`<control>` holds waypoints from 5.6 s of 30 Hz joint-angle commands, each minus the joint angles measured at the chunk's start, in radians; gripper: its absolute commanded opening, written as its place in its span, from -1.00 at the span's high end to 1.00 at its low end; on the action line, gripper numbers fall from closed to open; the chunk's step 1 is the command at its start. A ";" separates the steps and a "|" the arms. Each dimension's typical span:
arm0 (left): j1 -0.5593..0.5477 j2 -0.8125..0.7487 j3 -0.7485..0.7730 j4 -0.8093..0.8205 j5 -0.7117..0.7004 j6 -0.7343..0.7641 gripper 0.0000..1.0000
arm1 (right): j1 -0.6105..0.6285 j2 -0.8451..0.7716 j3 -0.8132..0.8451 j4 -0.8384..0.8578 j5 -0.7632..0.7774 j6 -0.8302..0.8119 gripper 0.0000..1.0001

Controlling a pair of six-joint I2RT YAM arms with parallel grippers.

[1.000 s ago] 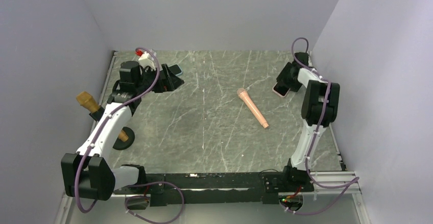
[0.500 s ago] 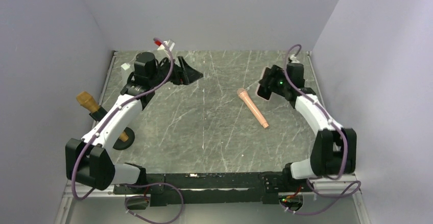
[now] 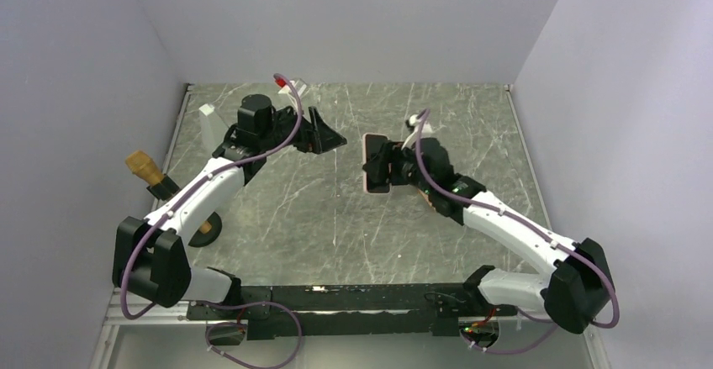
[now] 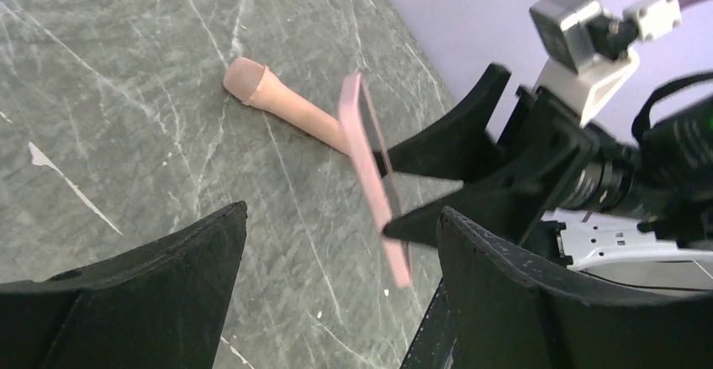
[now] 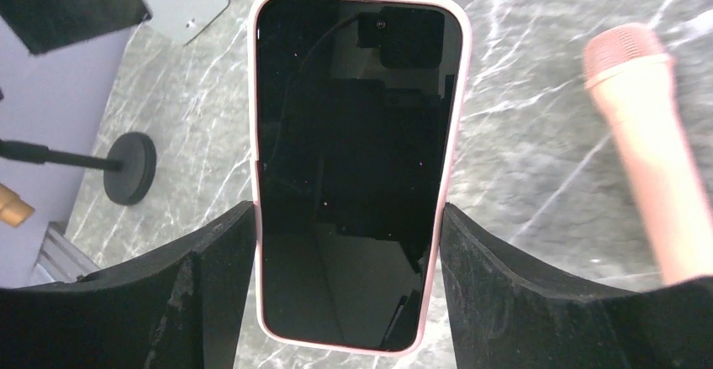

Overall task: Take the phone out of the phone case
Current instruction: Pick up the phone at the center of the board, then remove the phone case from the phone.

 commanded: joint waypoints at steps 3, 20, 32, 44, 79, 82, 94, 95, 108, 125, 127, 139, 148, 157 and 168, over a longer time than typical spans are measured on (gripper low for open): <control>-0.053 0.012 0.003 -0.030 -0.010 0.022 -0.66 | 0.198 0.029 -0.004 0.196 0.310 0.087 1.00; -0.112 0.101 -0.023 0.007 0.026 -0.047 -0.21 | 0.401 0.122 0.071 0.244 0.548 0.086 1.00; -0.134 0.135 0.011 0.009 0.110 -0.003 0.75 | 0.413 0.124 0.044 0.280 0.471 0.047 0.62; -0.134 0.068 0.090 -0.136 0.102 0.173 1.00 | 0.381 -0.047 -0.027 -0.037 0.144 -0.028 -1.00; -0.170 0.064 0.002 0.431 0.560 -0.192 1.00 | 0.053 -0.277 -0.400 0.563 -0.696 -0.070 0.09; -0.170 0.070 0.002 0.443 0.568 -0.203 1.00 | 0.051 -0.260 -0.386 0.576 -0.717 -0.067 0.09; -0.171 0.107 -0.007 0.544 0.610 -0.288 1.00 | 0.040 -0.245 -0.365 0.584 -0.734 -0.087 0.13; -0.170 0.107 -0.006 0.535 0.609 -0.284 1.00 | 0.038 -0.245 -0.366 0.593 -0.739 -0.082 0.13; -0.176 0.104 0.013 0.423 0.592 -0.198 1.00 | 0.034 -0.229 -0.366 0.653 -0.771 -0.053 0.05; -0.184 0.091 0.004 0.593 0.661 -0.417 1.00 | 0.037 -0.195 -0.367 0.626 -0.844 -0.303 1.00; -0.183 0.070 -0.020 0.695 0.652 -0.524 1.00 | 0.052 -0.215 -0.353 0.594 -0.845 -0.361 1.00; -0.201 0.002 -0.138 0.982 0.556 -0.908 1.00 | 0.123 -0.135 -0.153 0.537 -0.910 -0.542 1.00; -0.295 -0.068 -0.143 0.649 0.450 -0.674 1.00 | 0.124 -0.124 -0.051 0.405 -0.933 -0.657 1.00; -0.328 -0.105 -0.168 0.682 0.369 -0.715 1.00 | 0.125 -0.165 -0.052 0.330 -0.834 -0.715 1.00; -0.335 -0.227 -0.326 0.828 0.012 -0.796 1.00 | 0.210 -0.312 -0.223 0.434 0.273 -0.371 1.00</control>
